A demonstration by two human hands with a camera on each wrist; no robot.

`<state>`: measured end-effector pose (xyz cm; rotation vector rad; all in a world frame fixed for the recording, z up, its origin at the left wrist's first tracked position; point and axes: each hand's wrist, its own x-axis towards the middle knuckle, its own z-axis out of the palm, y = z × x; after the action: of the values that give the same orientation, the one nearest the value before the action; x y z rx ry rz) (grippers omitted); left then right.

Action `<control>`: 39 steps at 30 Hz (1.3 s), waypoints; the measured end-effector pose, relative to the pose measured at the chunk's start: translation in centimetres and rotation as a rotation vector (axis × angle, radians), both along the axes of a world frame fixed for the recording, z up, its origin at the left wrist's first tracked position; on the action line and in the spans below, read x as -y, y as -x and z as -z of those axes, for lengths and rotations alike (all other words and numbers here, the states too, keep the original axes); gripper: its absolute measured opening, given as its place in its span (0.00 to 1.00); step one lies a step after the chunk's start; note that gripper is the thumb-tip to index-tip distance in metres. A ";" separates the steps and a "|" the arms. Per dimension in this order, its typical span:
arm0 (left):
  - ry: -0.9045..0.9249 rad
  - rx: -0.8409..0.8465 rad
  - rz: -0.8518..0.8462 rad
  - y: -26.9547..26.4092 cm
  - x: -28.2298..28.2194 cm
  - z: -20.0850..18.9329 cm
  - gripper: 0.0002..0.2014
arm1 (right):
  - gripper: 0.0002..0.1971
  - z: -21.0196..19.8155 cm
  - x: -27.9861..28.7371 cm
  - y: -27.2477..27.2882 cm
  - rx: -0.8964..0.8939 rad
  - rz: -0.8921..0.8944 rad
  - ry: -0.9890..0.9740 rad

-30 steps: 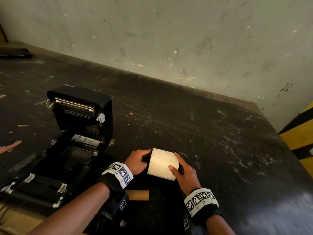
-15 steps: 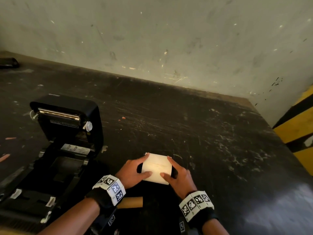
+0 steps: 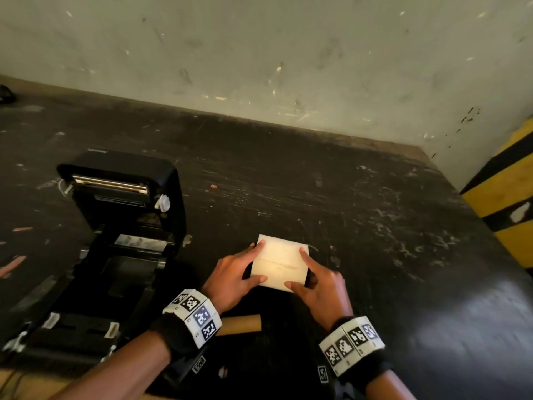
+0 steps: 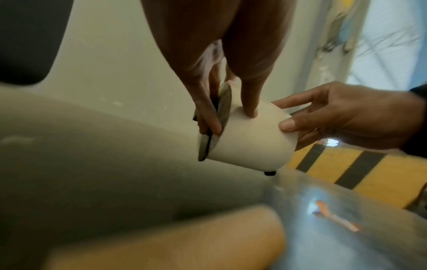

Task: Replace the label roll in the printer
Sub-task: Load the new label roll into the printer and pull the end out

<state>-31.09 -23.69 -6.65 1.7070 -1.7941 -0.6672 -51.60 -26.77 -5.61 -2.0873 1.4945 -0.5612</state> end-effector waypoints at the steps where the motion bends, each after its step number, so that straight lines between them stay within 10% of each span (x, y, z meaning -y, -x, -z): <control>1: 0.032 0.036 0.019 -0.6 -0.6 -1.0 0.40 | 0.39 -1.0 -0.8 -0.4 0.014 -0.003 0.024; 9: 0.210 0.240 0.028 -8.8 -10.3 -8.4 0.37 | 0.40 -7.1 -10.3 -7.8 0.107 -0.059 0.161; 17: 0.243 0.249 -0.043 -20.0 -16.5 -7.9 0.37 | 0.40 -5.9 -15.4 -19.7 0.164 -0.089 0.114; 39: -0.055 0.135 -0.049 -28.4 -12.7 -3.3 0.36 | 0.38 -3.1 -12.2 -28.7 -0.005 -0.130 0.009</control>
<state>-2.65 -10.99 -3.40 1.8656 -1.8335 -0.5981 -22.92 -14.54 -2.54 -2.1758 1.3487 -0.5149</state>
